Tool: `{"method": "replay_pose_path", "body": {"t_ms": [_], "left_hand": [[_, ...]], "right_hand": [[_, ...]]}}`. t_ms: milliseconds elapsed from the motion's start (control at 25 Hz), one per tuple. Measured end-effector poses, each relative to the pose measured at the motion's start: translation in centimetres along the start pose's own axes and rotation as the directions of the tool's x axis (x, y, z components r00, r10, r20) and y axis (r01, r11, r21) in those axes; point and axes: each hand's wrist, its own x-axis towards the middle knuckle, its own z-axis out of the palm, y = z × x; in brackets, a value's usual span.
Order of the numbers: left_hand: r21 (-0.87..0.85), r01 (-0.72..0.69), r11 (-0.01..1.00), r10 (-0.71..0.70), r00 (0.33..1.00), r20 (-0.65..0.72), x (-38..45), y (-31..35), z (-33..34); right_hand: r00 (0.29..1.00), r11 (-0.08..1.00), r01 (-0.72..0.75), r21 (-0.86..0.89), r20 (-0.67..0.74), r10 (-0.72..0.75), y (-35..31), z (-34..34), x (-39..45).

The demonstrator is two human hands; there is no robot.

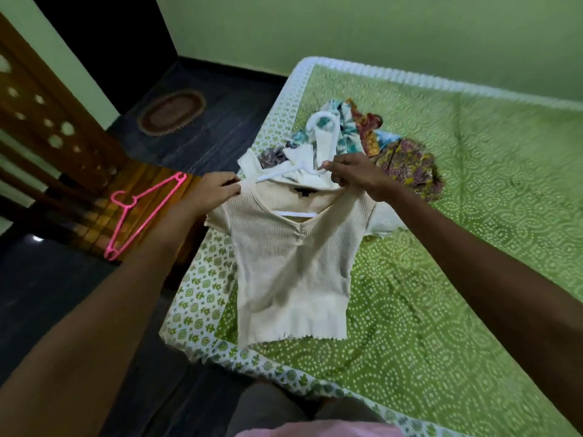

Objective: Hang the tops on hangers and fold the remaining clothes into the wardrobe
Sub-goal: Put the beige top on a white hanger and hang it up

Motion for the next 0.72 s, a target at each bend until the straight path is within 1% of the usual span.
{"method": "replay_pose_path", "body": {"t_ms": [120, 320, 440, 520, 560, 600, 640, 680, 720], "left_hand": [[-0.026, -0.106, 0.994, 0.106, 0.994, -0.014, -0.6, 3.6, -1.5], [-0.074, -0.286, 0.955, 0.269, 0.947, -0.178, -1.0, 9.7, -2.7], [0.011, -0.386, 0.922, 0.373, 0.884, -0.283, -1.0, 12.3, -3.0], [0.09, -0.456, 0.886, 0.456, 0.815, -0.359, -1.1, 13.8, -3.1], [0.114, -0.489, 0.865, 0.492, 0.781, -0.384, -1.1, 14.4, -3.3], [0.112, -0.51, 0.853, 0.51, 0.77, -0.384, -1.0, 14.9, -3.7], [0.098, -0.504, 0.858, 0.503, 0.787, -0.358, -1.0, 15.5, -4.2], [0.095, -0.478, 0.873, 0.483, 0.824, -0.295, -0.9, 16.0, -4.7], [0.128, -0.443, 0.887, 0.461, 0.861, -0.214, -0.6, 16.6, -5.2]], "right_hand": [[0.997, 0.999, 0.049, -0.01, -0.067, -0.05, -2.9, -2.9, -0.9], [0.977, 0.989, 0.144, -0.046, -0.154, -0.149, -7.3, -7.0, -3.5], [0.97, 0.985, 0.153, -0.076, -0.18, -0.165, -8.7, -8.5, -4.4], [0.951, 0.981, 0.175, -0.088, -0.242, -0.191, -9.5, -9.4, -4.7], [0.941, 0.977, 0.191, -0.09, -0.268, -0.209, -10.1, -9.9, -4.9], [0.932, 0.973, 0.21, -0.092, -0.282, -0.227, -10.7, -10.3, -5.1], [0.928, 0.97, 0.224, -0.1, -0.281, -0.243, -11.4, -10.5, -5.4], [0.928, 0.965, 0.238, -0.112, -0.265, -0.26, -12.2, -10.6, -5.6], [0.93, 0.958, 0.253, -0.133, -0.241, -0.279, -12.9, -10.7, -5.8]]}}
